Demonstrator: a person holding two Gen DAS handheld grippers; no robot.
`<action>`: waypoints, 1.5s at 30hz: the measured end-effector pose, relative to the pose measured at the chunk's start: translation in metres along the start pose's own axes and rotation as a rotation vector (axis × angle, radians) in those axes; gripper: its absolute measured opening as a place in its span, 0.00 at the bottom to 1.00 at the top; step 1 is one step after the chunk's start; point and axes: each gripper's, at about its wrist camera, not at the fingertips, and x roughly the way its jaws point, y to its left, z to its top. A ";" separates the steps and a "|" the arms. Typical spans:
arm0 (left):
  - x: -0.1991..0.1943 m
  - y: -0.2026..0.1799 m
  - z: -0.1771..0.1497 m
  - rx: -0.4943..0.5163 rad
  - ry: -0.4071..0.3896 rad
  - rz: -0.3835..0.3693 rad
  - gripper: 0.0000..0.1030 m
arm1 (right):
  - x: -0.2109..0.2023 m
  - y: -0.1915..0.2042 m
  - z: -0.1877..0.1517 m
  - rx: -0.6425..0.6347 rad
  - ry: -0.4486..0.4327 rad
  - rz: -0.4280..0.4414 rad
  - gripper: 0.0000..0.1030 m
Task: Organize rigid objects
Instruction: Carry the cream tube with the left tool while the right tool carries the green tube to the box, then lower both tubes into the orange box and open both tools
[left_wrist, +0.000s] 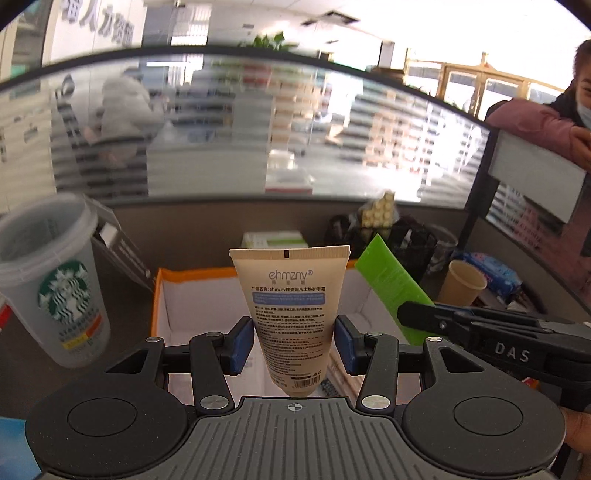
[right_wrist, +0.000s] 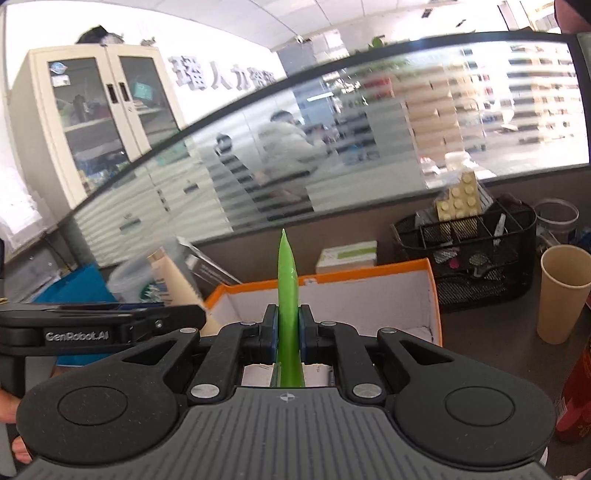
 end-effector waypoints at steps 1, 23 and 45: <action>0.008 0.001 -0.002 -0.002 0.020 -0.001 0.44 | 0.008 -0.004 -0.001 -0.001 0.018 -0.015 0.10; 0.101 0.002 -0.008 0.011 0.281 0.007 0.44 | 0.093 -0.025 -0.014 -0.130 0.271 -0.225 0.10; 0.136 0.003 -0.007 -0.012 0.361 0.073 0.44 | 0.108 -0.011 -0.024 -0.278 0.357 -0.287 0.11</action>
